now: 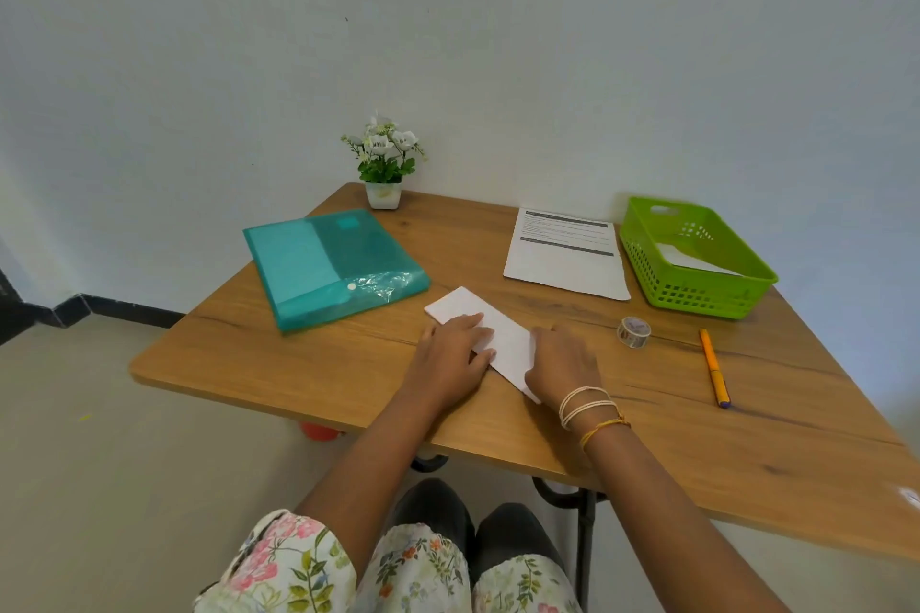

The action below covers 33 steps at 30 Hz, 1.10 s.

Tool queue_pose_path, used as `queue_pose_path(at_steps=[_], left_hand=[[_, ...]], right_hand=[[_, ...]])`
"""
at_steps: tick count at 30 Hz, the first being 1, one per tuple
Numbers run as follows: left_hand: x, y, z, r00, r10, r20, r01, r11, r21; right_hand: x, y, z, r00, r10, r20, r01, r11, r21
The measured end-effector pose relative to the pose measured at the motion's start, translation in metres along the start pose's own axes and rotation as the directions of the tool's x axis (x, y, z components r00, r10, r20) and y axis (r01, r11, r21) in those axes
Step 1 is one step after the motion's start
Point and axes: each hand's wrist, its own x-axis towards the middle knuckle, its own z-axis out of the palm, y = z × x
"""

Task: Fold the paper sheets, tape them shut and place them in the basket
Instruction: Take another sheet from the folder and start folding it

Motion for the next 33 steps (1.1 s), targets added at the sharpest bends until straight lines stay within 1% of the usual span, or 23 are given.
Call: queue_pose_path(at_steps=[2, 5, 7, 9, 11, 12, 14, 16, 19, 22, 30, 32, 33], left_hand=[[-0.001, 0.000, 0.000, 1.000, 0.010, 0.014, -0.010, 1.000, 0.002], [-0.002, 0.000, -0.001, 0.998, 0.036, 0.045, -0.036, 0.999, -0.010], [-0.002, 0.000, -0.001, 0.997, 0.033, 0.075, -0.034, 0.999, 0.014], [-0.001, 0.000, 0.001, 0.995, 0.018, 0.096, -0.022, 0.999, 0.044], [-0.001, 0.000, 0.002, 0.995, 0.008, 0.103, -0.015, 0.998, 0.059], [0.000, 0.000, 0.002, 0.994, 0.010, 0.106, -0.017, 0.998, 0.066], [0.000, 0.000, 0.003, 0.993, 0.021, 0.112, -0.030, 0.996, 0.078], [0.000, 0.000, 0.003, 0.993, 0.024, 0.116, -0.034, 0.996, 0.085], [0.000, 0.000, 0.001, 0.990, 0.011, 0.138, -0.030, 0.991, 0.133], [-0.001, -0.001, -0.001, 0.983, 0.000, 0.185, -0.031, 0.986, 0.166], [-0.005, -0.010, -0.015, 0.959, -0.003, 0.284, -0.053, 0.981, 0.188], [-0.005, -0.010, -0.016, 0.956, 0.000, 0.293, -0.057, 0.981, 0.185], [-0.005, -0.010, -0.017, 0.955, 0.003, 0.297, -0.060, 0.981, 0.182]], right_hand=[[0.005, 0.006, 0.003, 0.999, -0.039, -0.037, 0.037, 0.997, -0.062], [0.011, 0.014, 0.009, 0.990, -0.125, -0.071, 0.121, 0.991, -0.063], [0.013, 0.017, 0.011, 0.982, -0.162, -0.096, 0.157, 0.986, -0.055], [0.013, 0.016, 0.012, 0.974, -0.173, -0.145, 0.172, 0.985, -0.021], [0.009, 0.010, 0.015, 0.969, -0.177, -0.170, 0.192, 0.979, 0.073], [0.005, 0.006, 0.017, 0.969, -0.193, -0.157, 0.214, 0.968, 0.132], [-0.004, -0.001, 0.022, 0.965, -0.249, -0.087, 0.262, 0.942, 0.211], [-0.010, -0.003, 0.025, 0.962, -0.273, -0.006, 0.269, 0.944, 0.194], [-0.008, 0.002, 0.025, 0.968, -0.242, 0.061, 0.237, 0.968, 0.077], [-0.007, 0.009, 0.022, 0.976, -0.191, 0.101, 0.190, 0.982, 0.023], [-0.011, 0.031, 0.020, 0.989, -0.085, 0.119, 0.090, 0.995, -0.038], [-0.010, 0.029, 0.018, 0.992, -0.075, 0.097, 0.080, 0.996, -0.043], [-0.011, 0.027, 0.018, 0.993, -0.094, 0.074, 0.096, 0.995, -0.025]])
